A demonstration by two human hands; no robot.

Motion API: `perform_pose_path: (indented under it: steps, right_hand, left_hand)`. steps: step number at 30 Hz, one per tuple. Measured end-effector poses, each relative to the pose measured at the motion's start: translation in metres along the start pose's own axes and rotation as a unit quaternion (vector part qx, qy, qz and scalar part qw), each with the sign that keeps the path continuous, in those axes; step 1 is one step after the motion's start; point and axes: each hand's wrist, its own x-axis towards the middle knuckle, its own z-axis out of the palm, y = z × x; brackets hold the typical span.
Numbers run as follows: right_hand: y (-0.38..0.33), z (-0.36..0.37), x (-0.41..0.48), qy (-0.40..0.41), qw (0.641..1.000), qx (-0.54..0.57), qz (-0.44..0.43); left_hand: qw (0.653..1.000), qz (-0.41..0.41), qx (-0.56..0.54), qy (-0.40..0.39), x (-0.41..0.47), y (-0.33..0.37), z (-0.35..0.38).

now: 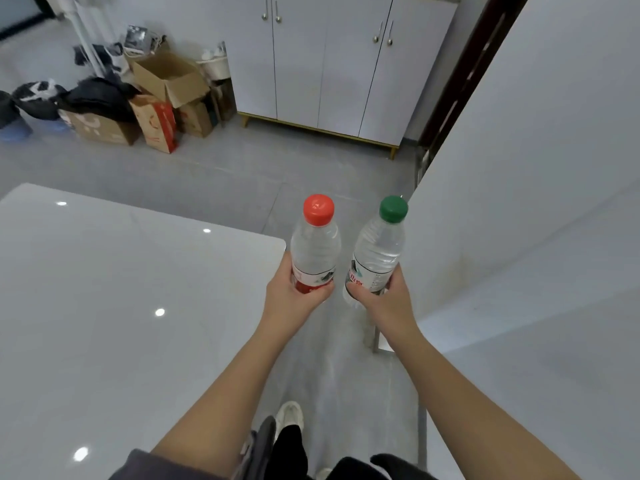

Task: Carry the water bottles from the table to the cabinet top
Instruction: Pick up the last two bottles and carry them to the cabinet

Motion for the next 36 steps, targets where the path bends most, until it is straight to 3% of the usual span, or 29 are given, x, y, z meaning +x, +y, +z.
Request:
perform_pose_path:
  steps: [9,24,36]
  right_hand:
    - [-0.003,0.0,0.097,0.024,1.0,0.007,0.014]
    - [-0.052,-0.006,0.353,0.009,1.0,0.017,-0.005]
    - [-0.069,-0.001,0.543,0.05,0.999,-0.001,0.007]
  left_hand:
    - [1.0,-0.019,0.009,-0.022,0.102,0.005,0.026]
    - [0.999,-0.033,0.003,0.03,0.328,0.027,0.11]
    - [0.999,-0.04,-0.003,-0.003,0.528,0.037,0.147]
